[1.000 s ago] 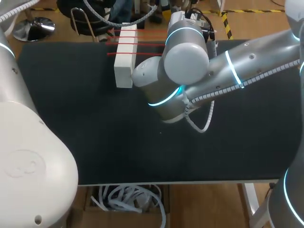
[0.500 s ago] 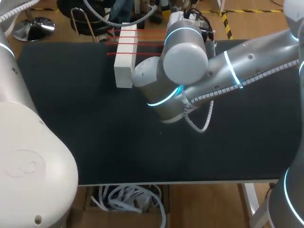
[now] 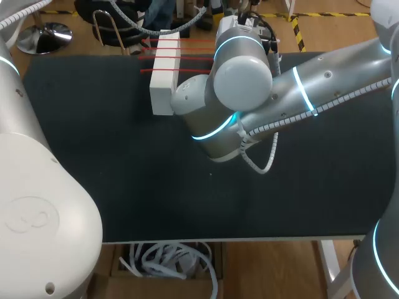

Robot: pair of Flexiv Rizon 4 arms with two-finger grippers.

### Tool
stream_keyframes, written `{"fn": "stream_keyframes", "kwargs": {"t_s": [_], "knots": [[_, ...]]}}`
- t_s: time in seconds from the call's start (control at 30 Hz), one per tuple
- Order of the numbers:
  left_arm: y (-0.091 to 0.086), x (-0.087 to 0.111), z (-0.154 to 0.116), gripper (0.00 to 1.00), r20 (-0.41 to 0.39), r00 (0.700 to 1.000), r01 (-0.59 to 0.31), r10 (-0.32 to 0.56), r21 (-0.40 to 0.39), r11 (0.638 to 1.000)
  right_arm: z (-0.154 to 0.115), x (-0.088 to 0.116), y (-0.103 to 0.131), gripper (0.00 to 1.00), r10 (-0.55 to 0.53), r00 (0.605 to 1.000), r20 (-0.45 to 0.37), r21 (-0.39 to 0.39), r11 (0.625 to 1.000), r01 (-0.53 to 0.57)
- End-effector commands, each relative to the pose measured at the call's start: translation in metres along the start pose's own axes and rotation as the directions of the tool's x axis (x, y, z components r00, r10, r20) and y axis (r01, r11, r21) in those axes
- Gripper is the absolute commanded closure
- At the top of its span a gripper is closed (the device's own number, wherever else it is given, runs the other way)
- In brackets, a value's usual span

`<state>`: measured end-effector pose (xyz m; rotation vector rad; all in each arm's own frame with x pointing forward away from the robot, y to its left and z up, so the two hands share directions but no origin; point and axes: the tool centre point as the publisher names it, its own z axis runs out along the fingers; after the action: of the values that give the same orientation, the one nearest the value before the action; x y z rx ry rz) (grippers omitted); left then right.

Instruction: Grab the tape and strap the tape.

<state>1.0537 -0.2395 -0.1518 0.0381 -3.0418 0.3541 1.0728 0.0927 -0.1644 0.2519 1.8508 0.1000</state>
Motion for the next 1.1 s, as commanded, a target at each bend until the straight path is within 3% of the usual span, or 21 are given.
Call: {"fn": "stream_keyframes", "kwargs": {"t_s": [0.03,1.1], "knots": [[-0.001,0.000,0.000,1.00,-0.001,1.000,0.001,-0.001,-0.004,1.000,-0.003,-0.001,0.000,1.00,-0.001,1.000,-0.010,-0.008,1.000,0.000],[-0.001,0.000,0.000,1.00,-0.001,1.000,0.001,-0.001,-0.004,1.000,-0.009,0.001,0.015,1.00,0.052,0.998,-0.031,-0.095,0.994,-0.055]]}}
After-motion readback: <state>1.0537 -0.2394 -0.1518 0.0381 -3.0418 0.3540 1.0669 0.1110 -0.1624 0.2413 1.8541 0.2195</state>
